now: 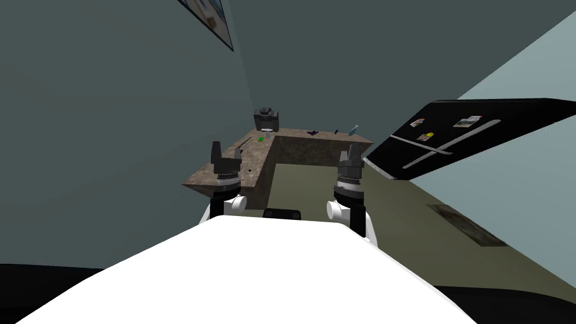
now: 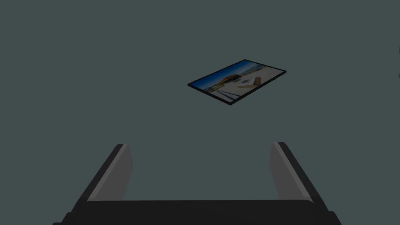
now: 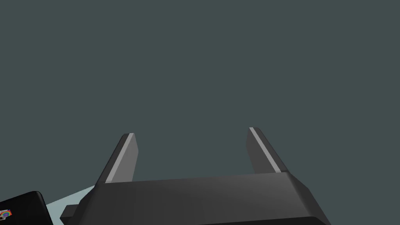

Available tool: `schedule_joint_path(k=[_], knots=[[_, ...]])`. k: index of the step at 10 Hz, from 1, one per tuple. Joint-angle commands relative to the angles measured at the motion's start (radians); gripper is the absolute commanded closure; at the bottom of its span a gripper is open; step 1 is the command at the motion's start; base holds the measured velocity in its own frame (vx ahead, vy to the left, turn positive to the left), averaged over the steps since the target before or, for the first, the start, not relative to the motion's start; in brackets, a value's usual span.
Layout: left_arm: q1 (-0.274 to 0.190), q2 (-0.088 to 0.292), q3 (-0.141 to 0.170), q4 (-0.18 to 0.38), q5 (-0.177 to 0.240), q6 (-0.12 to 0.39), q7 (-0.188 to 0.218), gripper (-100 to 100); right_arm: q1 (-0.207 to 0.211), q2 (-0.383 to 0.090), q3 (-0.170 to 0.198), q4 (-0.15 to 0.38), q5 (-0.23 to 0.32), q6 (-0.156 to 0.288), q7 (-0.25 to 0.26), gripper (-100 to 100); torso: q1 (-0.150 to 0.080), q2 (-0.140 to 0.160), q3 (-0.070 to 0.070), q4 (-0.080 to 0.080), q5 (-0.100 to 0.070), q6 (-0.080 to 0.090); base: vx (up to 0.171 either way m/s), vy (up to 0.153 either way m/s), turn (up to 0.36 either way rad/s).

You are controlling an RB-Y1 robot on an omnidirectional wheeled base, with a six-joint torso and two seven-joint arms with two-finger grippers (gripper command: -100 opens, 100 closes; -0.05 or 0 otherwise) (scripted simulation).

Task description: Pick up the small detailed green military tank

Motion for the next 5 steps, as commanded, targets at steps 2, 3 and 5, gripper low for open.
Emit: schedule_joint_path(k=[2,3,5], knots=[[-0.046,0.055,0.024,0.029,0.005,0.047,0.022,-100,0.000,0.000,0.000,0.000,0.000,0.000,0.000,0,0.000,0.000,0.000,0.000,0.000,0.000,-0.009,0.000,0.049],[-0.068,0.073,0.035,0.044,0.007,0.071,0.033,-100,0.000,0.000,0.000,0.000,0.000,0.000,0.000,0,0.000,0.000,0.000,0.000,0.000,0.000,-0.015,-0.001,0.041],[-0.122,0.107,0.062,0.081,0.014,0.130,0.059,-100,0.000,0.000,0.000,0.000,0.000,0.000,0.000,0,0.000,0.001,0.000,0.000,0.000,0.000,-0.017,-0.004,0.046]])
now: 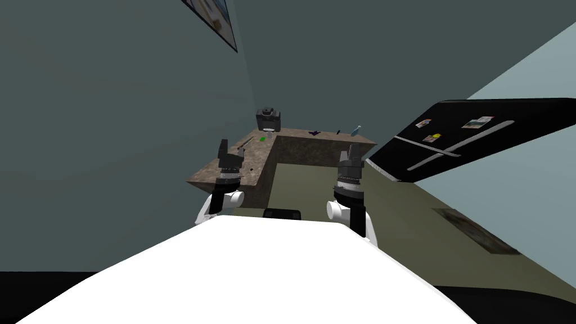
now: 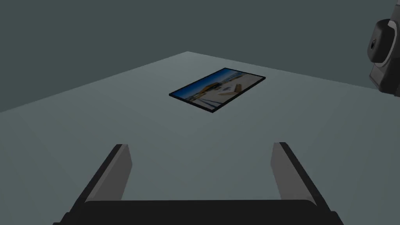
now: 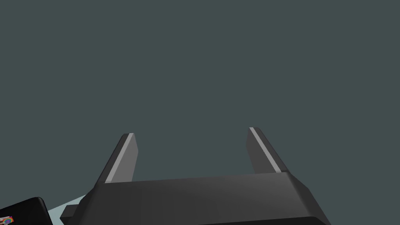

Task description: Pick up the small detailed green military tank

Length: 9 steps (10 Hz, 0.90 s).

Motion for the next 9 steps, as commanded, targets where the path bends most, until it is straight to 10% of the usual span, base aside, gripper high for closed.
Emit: schedule_joint_path(k=[1,9], knots=[[-0.048,0.024,0.021,0.034,0.004,0.050,0.024,-100,0.000,0.000,0.000,0.000,0.000,0.000,0.000,0,0.000,0.000,0.000,0.000,0.000,0.000,-0.019,-0.007,0.059],[-0.197,0.074,0.088,0.145,0.023,0.233,0.095,-100,0.000,0.000,0.000,0.000,0.000,0.000,0.000,0,0.000,0.000,0.000,0.000,0.000,0.000,-0.010,-0.004,0.032]])
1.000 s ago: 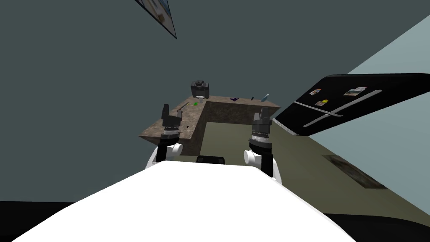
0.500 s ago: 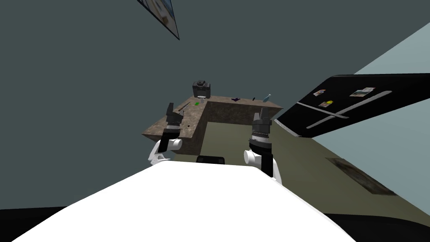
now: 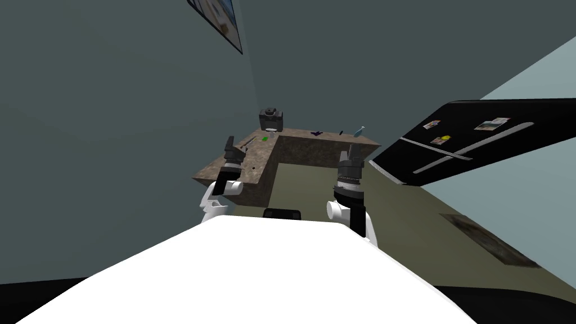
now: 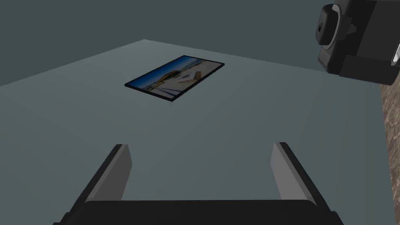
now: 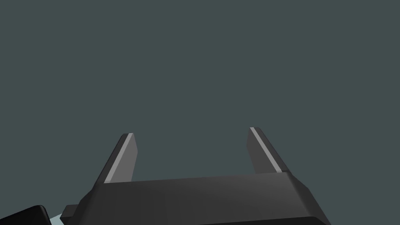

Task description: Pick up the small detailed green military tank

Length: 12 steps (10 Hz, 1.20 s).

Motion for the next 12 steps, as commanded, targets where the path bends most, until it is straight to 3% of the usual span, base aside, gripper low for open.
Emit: schedule_joint_path(k=[1,2,3,4,5,6,9,11,12], knots=[[-0.043,0.007,0.017,0.040,0.005,0.050,0.021,-100,0.000,0.000,0.000,0.000,0.000,0.000,0.000,0,0.000,0.000,0.000,0.000,0.000,0.000,-0.008,-0.001,0.038],[-0.043,0.007,0.017,0.040,0.005,0.059,0.021,-100,0.000,0.000,0.000,0.000,0.000,0.000,0.000,0,0.000,0.000,0.000,0.000,0.000,0.000,-0.007,-0.001,0.023],[-0.086,0.015,0.035,0.074,0.010,0.096,0.042,-100,0.000,0.000,0.000,0.000,0.000,0.000,0.000,0,0.000,0.000,0.000,0.000,0.000,0.000,-0.008,-0.001,0.044],[-0.086,0.015,0.035,0.074,0.010,0.112,0.042,-100,0.000,0.000,0.000,0.000,0.000,0.000,0.000,0,0.000,0.000,0.000,0.000,0.000,0.000,-0.006,0.000,0.020],[-0.128,0.022,0.053,0.110,0.016,0.140,0.063,-100,0.000,0.000,0.000,0.000,0.000,0.000,0.000,0,0.000,0.000,0.000,0.000,0.000,0.000,-0.008,0.002,0.040],[-0.129,0.022,0.053,0.110,0.016,0.167,0.063,-100,0.000,0.000,0.000,0.000,0.000,0.000,0.000,0,0.000,0.000,0.000,0.000,0.000,0.000,-0.005,0.001,0.020],[-0.215,0.031,0.087,0.186,0.028,0.249,0.105,-100,0.000,0.000,0.000,0.000,0.000,0.000,0.000,0,0.000,0.000,0.000,0.000,0.000,0.000,-0.005,0.002,0.034],[-0.217,0.031,0.087,0.186,0.028,0.286,0.105,-100,0.000,0.000,0.000,0.000,0.000,0.000,0.000,0,0.000,0.000,0.000,0.000,0.000,0.000,-0.001,0.001,0.006],[-0.262,0.034,0.104,0.225,0.034,0.327,0.127,-100,0.000,0.000,0.000,0.000,0.000,0.000,0.000,0,0.000,0.000,0.000,0.000,0.000,0.000,-0.003,0.004,0.037]])
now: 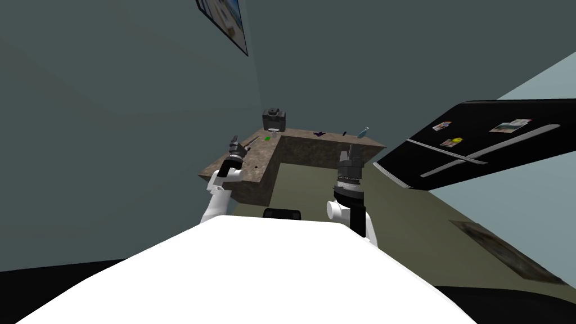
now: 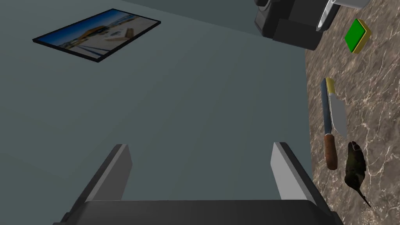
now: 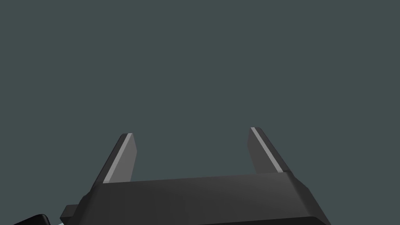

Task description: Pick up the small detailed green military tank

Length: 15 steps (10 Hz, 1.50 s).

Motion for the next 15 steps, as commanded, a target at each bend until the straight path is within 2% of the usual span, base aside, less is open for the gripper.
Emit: schedule_joint_path(k=[1,2,4,5,6,7,9,10,11,12,14,15], knots=[[-0.020,-0.003,0.007,0.022,0.001,0.041,0.010,-100,0.000,0.000,0.000,0.000,0.000,0.000,0.000,0,0.000,0.000,0.000,0.000,0.000,0.000,-0.002,0.004,0.019],[-0.062,-0.001,0.023,0.063,0.007,0.074,0.031,-100,0.000,0.000,0.000,0.000,0.000,0.000,0.000,0,0.000,0.000,0.000,0.000,0.000,0.000,-0.002,0.007,0.032],[-0.065,-0.001,0.023,0.063,0.007,0.104,0.031,-100,0.000,0.000,0.000,0.000,0.000,0.000,0.000,0,0.000,0.000,0.000,0.000,0.000,0.000,0.000,0.003,0.008],[-0.109,0.001,0.038,0.104,0.013,0.143,0.053,-100,0.000,0.000,0.000,0.000,0.000,0.000,0.000,0,0.000,0.000,0.000,0.000,0.000,0.000,-0.001,0.005,0.032],[-0.109,0.001,0.038,0.104,0.013,0.168,0.053,-100,0.000,0.000,0.000,0.000,0.000,0.000,0.000,0,0.000,0.000,0.000,0.000,0.000,0.000,0.000,0.005,0.013],[-0.152,0.003,0.052,0.146,0.019,0.201,0.074,-100,0.000,0.000,0.000,0.000,0.000,0.000,0.000,0,0.000,0.000,0.000,0.000,0.000,0.000,0.001,0.007,0.026],[-0.152,0.003,0.052,0.146,0.019,0.233,0.074,-100,0.000,0.000,0.000,0.000,0.000,0.000,0.000,0,0.000,0.000,0.000,0.000,0.000,0.000,0.001,0.004,0.008],[-0.195,0.004,0.066,0.189,0.025,0.271,0.095,-100,0.000,0.000,0.000,0.000,0.000,0.000,0.000,0,0.000,0.000,0.000,0.000,0.000,0.000,0.001,0.008,0.032],[-0.195,0.004,0.066,0.189,0.025,0.297,0.095,-100,0.000,0.000,0.000,0.000,0.000,0.000,0.000,0,0.000,0.000,0.000,0.000,0.000,0.000,0.003,0.008,0.008],[-0.237,0.006,0.079,0.232,0.031,0.324,0.115,-100,0.000,0.000,0.000,0.000,0.000,0.000,0.000,0,0.000,0.000,0.000,0.000,0.000,0.000,0.004,0.014,0.023],[-0.237,0.006,0.079,0.232,0.031,0.365,0.115,-100,0.000,0.000,0.000,0.000,0.000,0.000,0.000,0,0.000,0.000,0.000,0.000,0.000,0.000,0.002,0.005,0.003],[-0.278,0.008,0.090,0.275,0.037,0.403,0.135,-100,0.000,0.000,0.000,0.000,0.000,0.000,0.000,0,0.000,0.000,0.000,0.000,0.000,0.000,0.003,0.007,0.018]])
